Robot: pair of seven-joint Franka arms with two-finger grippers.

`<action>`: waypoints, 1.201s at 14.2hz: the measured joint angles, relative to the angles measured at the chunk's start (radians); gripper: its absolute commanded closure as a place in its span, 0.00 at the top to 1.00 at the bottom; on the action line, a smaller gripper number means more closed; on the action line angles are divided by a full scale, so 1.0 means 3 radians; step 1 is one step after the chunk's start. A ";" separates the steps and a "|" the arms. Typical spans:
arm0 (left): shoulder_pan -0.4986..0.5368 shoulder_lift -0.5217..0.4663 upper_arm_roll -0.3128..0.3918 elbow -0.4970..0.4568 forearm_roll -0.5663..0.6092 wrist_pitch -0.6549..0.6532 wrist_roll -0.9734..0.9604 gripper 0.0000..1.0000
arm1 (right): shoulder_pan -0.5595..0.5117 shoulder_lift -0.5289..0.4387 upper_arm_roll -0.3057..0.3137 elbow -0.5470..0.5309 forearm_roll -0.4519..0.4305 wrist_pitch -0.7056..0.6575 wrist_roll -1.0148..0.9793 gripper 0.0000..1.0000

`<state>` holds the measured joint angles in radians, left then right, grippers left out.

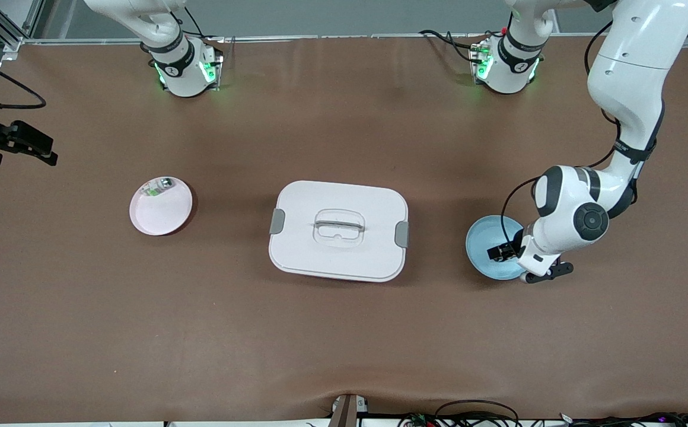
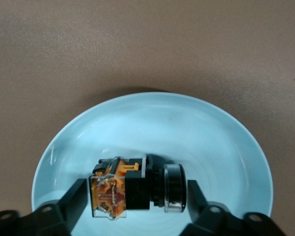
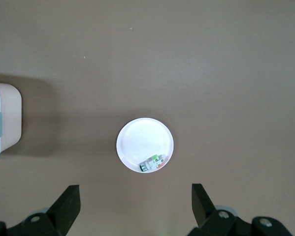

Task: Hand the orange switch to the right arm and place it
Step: 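Lower the left gripper and grasp the orange switch on the plate, then lift the switch with the left gripper while the right gripper approaches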

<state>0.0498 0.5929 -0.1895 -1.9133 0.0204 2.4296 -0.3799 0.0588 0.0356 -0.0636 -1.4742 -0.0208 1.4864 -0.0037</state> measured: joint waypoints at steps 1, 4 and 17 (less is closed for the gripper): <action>0.0000 0.0008 0.0000 0.0000 0.0000 0.0006 0.0000 0.09 | 0.0000 0.0000 0.0000 0.0000 0.0000 0.0000 0.0000 1.00; 0.0003 -0.0007 0.0000 0.0024 0.0000 0.0006 0.0000 0.00 | 0.0000 0.0001 0.0002 0.0000 0.0000 0.0000 0.0000 1.00; -0.0025 -0.0874 -0.0386 0.0968 -0.0646 -0.1584 -0.1009 0.00 | 0.0022 0.0003 0.0021 -0.0020 0.0776 -0.0278 0.0445 1.00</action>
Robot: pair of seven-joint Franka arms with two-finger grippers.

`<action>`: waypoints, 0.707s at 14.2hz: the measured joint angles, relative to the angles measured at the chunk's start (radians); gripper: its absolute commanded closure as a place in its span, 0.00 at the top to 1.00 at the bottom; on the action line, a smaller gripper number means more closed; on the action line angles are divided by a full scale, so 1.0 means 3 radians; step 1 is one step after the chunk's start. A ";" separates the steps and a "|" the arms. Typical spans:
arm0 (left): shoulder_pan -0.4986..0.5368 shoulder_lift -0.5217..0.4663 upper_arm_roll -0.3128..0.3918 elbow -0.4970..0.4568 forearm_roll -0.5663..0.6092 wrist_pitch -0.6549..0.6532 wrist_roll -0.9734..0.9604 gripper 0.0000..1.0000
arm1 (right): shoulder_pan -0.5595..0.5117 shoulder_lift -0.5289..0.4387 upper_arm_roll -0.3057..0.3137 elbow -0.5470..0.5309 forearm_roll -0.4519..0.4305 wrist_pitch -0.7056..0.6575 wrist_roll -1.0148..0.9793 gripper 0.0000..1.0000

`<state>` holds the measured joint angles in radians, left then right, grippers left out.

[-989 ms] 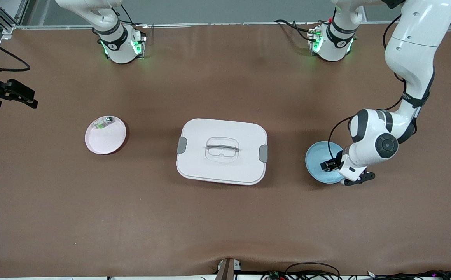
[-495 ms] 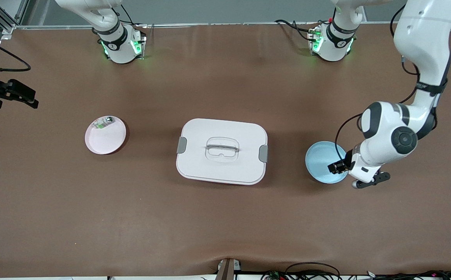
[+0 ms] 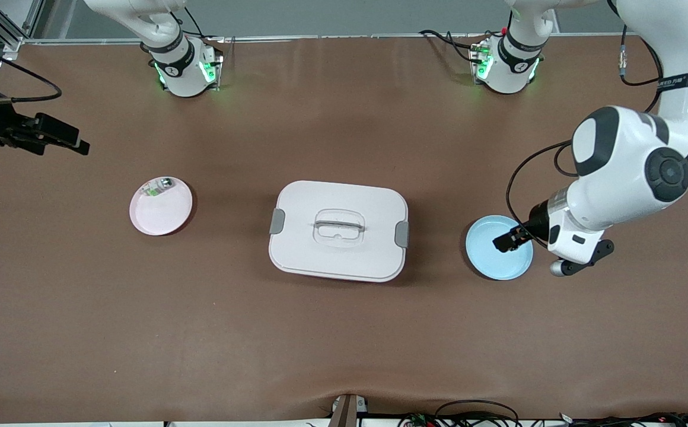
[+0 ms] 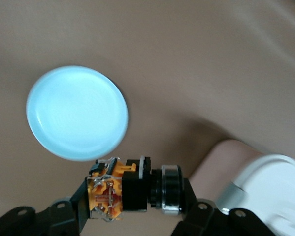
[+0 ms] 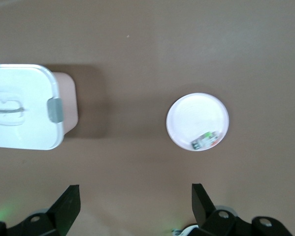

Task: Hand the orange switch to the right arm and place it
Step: 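Lift the switch with the left gripper while the right gripper approaches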

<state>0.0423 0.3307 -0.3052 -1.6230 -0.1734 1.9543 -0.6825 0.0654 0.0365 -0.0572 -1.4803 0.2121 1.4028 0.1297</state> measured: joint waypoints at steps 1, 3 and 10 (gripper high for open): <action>0.0000 0.0000 -0.0072 0.0075 -0.0077 -0.0058 -0.0191 0.00 | 0.0039 -0.0002 0.0006 -0.0022 0.0072 -0.0009 0.0025 1.00; -0.0003 0.0002 -0.0282 0.0171 -0.0215 -0.0110 -0.0632 0.00 | 0.0119 -0.0028 0.0022 -0.0110 0.0255 0.0021 0.0120 1.00; -0.0061 0.0043 -0.0840 0.0298 -0.0809 -0.0126 -0.1979 0.00 | 0.0637 -0.0577 0.0047 -0.1092 0.0624 0.1115 0.0573 1.00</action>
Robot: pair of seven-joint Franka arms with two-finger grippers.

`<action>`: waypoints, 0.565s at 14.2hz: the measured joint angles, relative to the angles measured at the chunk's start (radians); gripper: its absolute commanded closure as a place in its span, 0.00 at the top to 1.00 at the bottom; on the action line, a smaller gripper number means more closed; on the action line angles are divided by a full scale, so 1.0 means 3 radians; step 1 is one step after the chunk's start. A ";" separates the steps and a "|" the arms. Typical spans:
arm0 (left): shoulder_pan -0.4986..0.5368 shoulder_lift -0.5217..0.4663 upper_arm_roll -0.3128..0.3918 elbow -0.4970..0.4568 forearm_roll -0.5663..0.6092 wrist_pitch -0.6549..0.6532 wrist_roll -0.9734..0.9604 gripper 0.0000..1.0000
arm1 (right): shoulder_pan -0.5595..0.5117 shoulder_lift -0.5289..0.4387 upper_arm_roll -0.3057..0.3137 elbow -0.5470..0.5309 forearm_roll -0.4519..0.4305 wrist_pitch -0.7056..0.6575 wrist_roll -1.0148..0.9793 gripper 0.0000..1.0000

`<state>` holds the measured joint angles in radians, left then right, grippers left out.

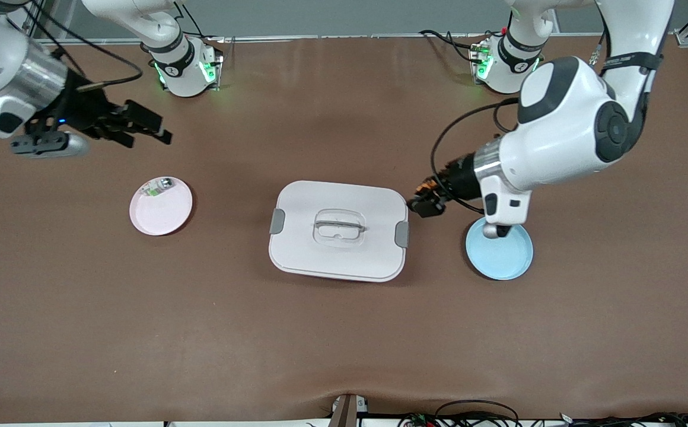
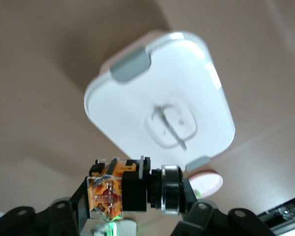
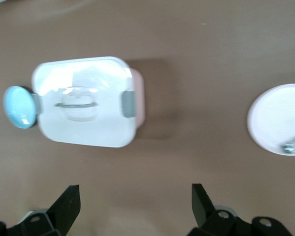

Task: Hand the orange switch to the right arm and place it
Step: 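Lift the switch with the left gripper while the right gripper approaches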

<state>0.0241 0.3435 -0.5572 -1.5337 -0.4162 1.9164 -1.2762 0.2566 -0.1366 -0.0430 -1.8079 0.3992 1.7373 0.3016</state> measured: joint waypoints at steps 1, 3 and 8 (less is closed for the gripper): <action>-0.0023 0.0020 -0.0054 0.0000 -0.0098 -0.0001 -0.0147 0.00 | 0.0048 -0.0093 0.0004 -0.0173 0.0092 0.0159 0.0065 1.00; -0.0108 0.0050 -0.0092 0.0004 -0.0321 -0.0001 -0.0419 0.00 | 0.0127 -0.0215 0.0011 -0.0394 0.0183 0.0360 0.0256 1.00; -0.0363 0.0135 -0.0099 0.0142 -0.0469 0.0004 -0.1111 0.00 | 0.0520 -0.0262 0.0024 -0.0604 0.0393 0.0974 0.0850 1.00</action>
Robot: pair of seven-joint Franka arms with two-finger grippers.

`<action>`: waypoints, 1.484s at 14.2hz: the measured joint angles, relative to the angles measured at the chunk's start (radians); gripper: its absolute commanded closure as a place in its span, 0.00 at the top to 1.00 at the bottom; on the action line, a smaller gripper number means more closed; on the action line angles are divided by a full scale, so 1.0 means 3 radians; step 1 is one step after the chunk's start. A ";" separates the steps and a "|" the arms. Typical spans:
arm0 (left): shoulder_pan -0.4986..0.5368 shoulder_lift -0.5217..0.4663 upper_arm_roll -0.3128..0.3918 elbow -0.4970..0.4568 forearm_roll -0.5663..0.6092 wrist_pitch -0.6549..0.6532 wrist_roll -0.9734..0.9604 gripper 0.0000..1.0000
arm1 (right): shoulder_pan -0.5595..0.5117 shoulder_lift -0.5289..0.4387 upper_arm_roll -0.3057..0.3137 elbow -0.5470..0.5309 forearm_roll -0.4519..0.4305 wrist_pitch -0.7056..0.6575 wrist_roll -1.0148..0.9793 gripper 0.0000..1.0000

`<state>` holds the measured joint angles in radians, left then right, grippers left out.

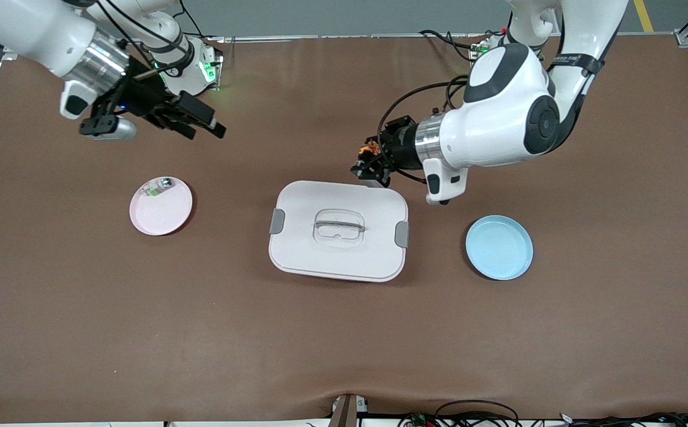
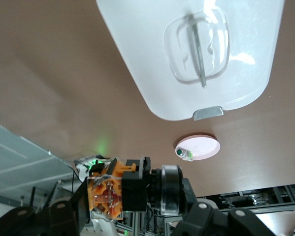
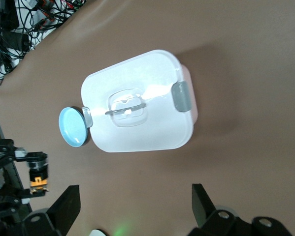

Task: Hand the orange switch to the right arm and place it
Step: 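Lift the switch with the left gripper while the right gripper approaches, then grasp the switch with the right gripper from the left gripper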

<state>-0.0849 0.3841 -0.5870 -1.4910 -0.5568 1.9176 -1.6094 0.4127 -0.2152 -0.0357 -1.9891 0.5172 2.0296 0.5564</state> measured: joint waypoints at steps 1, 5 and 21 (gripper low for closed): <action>-0.0057 0.0038 0.0000 0.0056 -0.0002 0.0007 -0.0129 0.00 | 0.0112 0.0000 0.0003 -0.0012 0.0006 0.0108 0.0176 1.00; -0.0178 0.0160 -0.0001 0.0177 -0.0017 0.0139 -0.0384 0.00 | 0.0508 0.0045 0.0010 -0.0062 0.0010 0.0530 0.0696 1.00; -0.0279 0.0175 -0.0002 0.0196 -0.0212 0.0440 -0.0534 0.00 | 0.0885 0.0763 0.0009 0.0498 0.0025 0.0797 0.0953 1.00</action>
<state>-0.1686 0.4367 -0.5877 -1.4323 -0.6204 2.0496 -1.7697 0.6781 0.0136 -0.0330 -1.8396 0.5248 2.2686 0.8423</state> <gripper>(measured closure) 0.278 0.000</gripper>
